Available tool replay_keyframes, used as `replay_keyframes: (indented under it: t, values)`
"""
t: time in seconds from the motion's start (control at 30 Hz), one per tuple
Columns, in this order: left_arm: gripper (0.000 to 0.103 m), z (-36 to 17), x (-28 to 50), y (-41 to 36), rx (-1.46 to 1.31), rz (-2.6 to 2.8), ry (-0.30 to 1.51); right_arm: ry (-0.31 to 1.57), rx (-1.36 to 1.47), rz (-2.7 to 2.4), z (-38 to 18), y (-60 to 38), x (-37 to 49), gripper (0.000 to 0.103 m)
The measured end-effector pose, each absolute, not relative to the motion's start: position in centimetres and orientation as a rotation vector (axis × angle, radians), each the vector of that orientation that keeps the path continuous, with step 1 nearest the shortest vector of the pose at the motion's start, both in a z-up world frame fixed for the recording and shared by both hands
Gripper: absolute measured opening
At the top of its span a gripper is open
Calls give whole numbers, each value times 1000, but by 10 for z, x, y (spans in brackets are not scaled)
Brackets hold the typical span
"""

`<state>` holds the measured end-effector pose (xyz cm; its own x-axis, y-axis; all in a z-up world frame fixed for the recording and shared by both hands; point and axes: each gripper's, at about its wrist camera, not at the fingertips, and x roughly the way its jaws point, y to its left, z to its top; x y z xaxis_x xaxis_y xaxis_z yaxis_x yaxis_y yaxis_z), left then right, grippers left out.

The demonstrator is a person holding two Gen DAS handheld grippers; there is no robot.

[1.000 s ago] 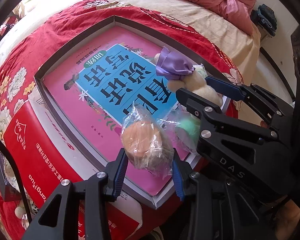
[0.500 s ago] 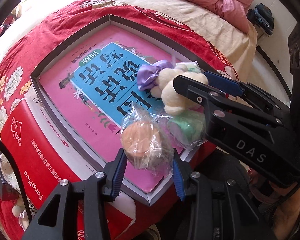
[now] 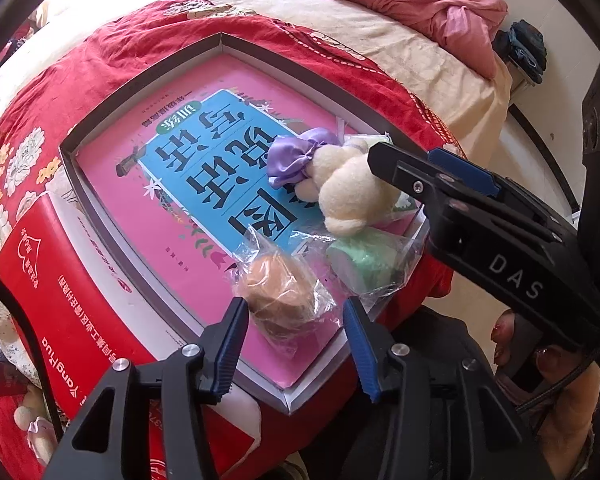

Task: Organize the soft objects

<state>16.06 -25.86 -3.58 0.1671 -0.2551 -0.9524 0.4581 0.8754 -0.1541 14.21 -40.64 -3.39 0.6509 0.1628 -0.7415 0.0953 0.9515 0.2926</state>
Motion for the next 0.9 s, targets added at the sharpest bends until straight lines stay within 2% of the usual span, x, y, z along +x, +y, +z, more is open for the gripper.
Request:
replay_keyframes:
  t: [0.9]
  values:
    - [74, -1, 137, -233, 42, -492, 1191, 808, 271, -53, -20, -412, 131, 71]
